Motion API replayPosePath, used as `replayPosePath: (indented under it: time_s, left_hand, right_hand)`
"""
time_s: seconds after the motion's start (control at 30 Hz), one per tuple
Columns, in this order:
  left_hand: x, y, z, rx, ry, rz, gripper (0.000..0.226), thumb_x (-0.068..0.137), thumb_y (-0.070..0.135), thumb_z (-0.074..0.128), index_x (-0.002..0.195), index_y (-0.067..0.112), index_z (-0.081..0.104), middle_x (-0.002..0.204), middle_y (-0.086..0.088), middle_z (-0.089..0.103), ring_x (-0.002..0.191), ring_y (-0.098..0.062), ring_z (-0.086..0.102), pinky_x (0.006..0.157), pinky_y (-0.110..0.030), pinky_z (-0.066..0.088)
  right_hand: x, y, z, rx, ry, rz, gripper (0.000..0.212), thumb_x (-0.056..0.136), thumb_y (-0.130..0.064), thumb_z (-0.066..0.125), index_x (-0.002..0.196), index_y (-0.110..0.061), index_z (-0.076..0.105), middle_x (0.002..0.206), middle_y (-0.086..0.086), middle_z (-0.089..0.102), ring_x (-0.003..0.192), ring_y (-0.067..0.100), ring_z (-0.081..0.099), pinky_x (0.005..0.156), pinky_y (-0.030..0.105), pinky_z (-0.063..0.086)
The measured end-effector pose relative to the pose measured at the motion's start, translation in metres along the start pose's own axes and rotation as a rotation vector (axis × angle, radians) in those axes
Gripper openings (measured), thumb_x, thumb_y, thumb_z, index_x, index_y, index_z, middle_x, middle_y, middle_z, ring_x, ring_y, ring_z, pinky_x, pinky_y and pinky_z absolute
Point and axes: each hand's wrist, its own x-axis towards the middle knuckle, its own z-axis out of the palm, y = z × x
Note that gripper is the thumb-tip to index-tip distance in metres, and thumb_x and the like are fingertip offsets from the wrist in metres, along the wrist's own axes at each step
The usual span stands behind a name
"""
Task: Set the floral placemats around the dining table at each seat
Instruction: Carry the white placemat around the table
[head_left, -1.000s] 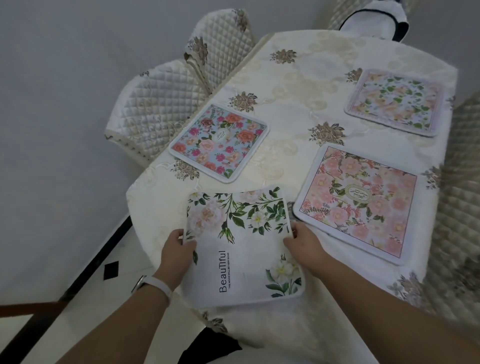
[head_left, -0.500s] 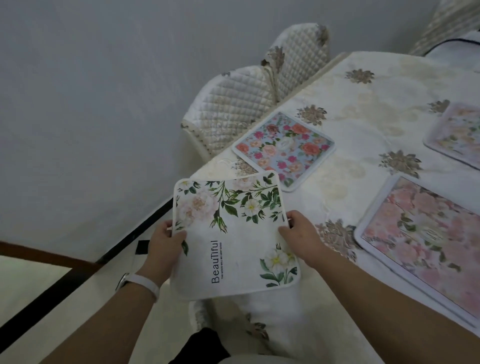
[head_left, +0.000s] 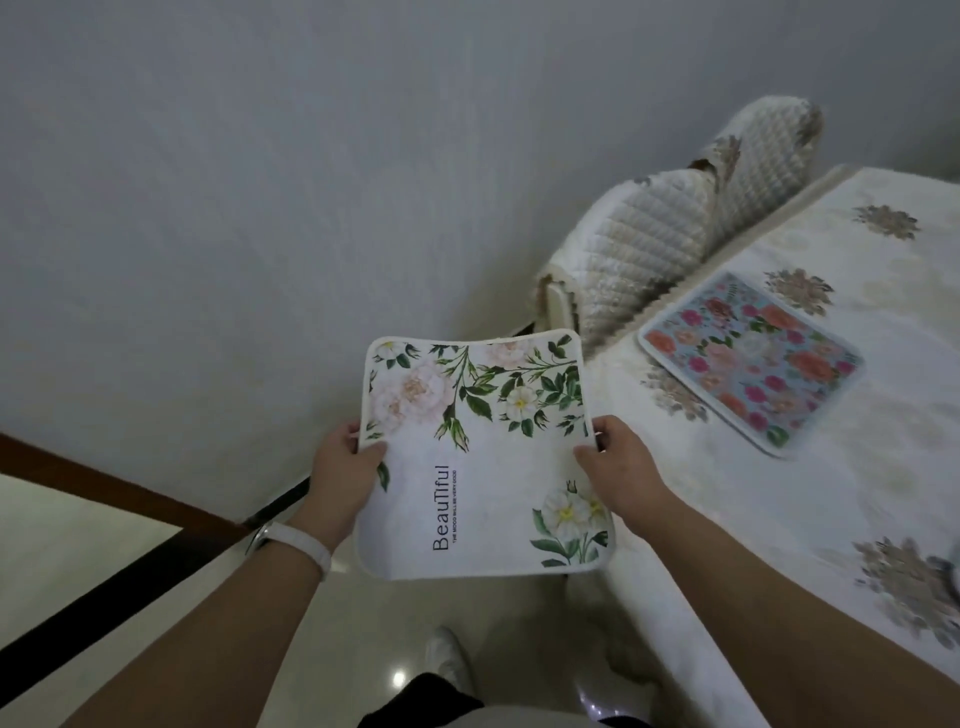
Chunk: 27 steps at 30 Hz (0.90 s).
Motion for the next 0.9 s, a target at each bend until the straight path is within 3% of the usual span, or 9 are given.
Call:
replayPosePath:
  time_s: [0.1, 0.23, 0.43, 0.6, 0.73, 0.9]
  left_hand:
    - [0.029, 0.013, -0.038, 0.003, 0.016, 0.024, 0.018, 0.092, 0.004, 0.060, 0.106, 0.014, 0.057, 0.096, -0.004, 0.067, 0.084, -0.023, 0.065, 0.069, -0.034, 0.051]
    - [0.057, 0.034, -0.073, 0.024, 0.033, 0.060, 0.018, 0.091, 0.009, 0.062, 0.107, 0.016, 0.058, 0.101, -0.007, 0.069, 0.090, -0.028, 0.067, 0.081, -0.044, 0.056]
    - [0.094, 0.055, -0.090, -0.027, 0.048, 0.104, 0.018, 0.092, 0.007, 0.061, 0.106, 0.017, 0.057, 0.094, -0.002, 0.067, 0.085, -0.025, 0.066, 0.078, -0.040, 0.054]
    - [0.131, 0.074, -0.080, -0.080, 0.023, 0.096, 0.019, 0.093, 0.006, 0.060, 0.106, 0.019, 0.056, 0.096, 0.000, 0.068, 0.084, -0.023, 0.068, 0.074, -0.039, 0.056]
    - [0.175, 0.102, -0.062, -0.071, 0.014, 0.124, 0.019, 0.093, 0.006, 0.060, 0.108, 0.017, 0.058, 0.094, 0.002, 0.068, 0.080, -0.017, 0.066, 0.066, -0.032, 0.053]
    - [0.238, 0.153, -0.018, -0.039, -0.036, 0.149, 0.020, 0.094, 0.005, 0.059, 0.111, 0.014, 0.056, 0.093, 0.003, 0.067, 0.079, -0.015, 0.064, 0.063, -0.030, 0.049]
  right_hand:
    - [0.006, -0.040, 0.030, 0.001, 0.011, -0.030, 0.019, 0.089, -0.014, 0.055, 0.108, -0.018, 0.056, 0.099, 0.003, 0.066, 0.092, 0.024, 0.063, 0.084, 0.040, 0.053]
    - [0.015, -0.081, 0.052, 0.032, 0.034, -0.062, 0.018, 0.090, -0.013, 0.057, 0.107, -0.016, 0.057, 0.098, 0.001, 0.066, 0.092, 0.023, 0.064, 0.084, 0.040, 0.053]
    - [0.040, -0.120, 0.066, 0.088, 0.036, -0.098, 0.022, 0.090, -0.011, 0.058, 0.111, -0.016, 0.061, 0.098, -0.003, 0.069, 0.090, 0.020, 0.067, 0.084, 0.042, 0.056]
    - [0.078, -0.141, 0.066, 0.132, 0.035, -0.086, 0.017, 0.091, -0.010, 0.059, 0.106, -0.018, 0.062, 0.097, -0.001, 0.072, 0.087, 0.023, 0.070, 0.083, 0.049, 0.059]
    - [0.118, -0.160, 0.060, 0.180, 0.043, -0.091, 0.021, 0.092, -0.006, 0.058, 0.091, -0.027, 0.058, 0.092, -0.002, 0.071, 0.085, 0.022, 0.070, 0.079, 0.044, 0.059]
    - [0.187, -0.181, 0.033, 0.229, 0.090, -0.069, 0.016, 0.092, -0.010, 0.057, 0.101, -0.022, 0.060, 0.096, -0.004, 0.071, 0.086, 0.018, 0.070, 0.078, 0.039, 0.059]
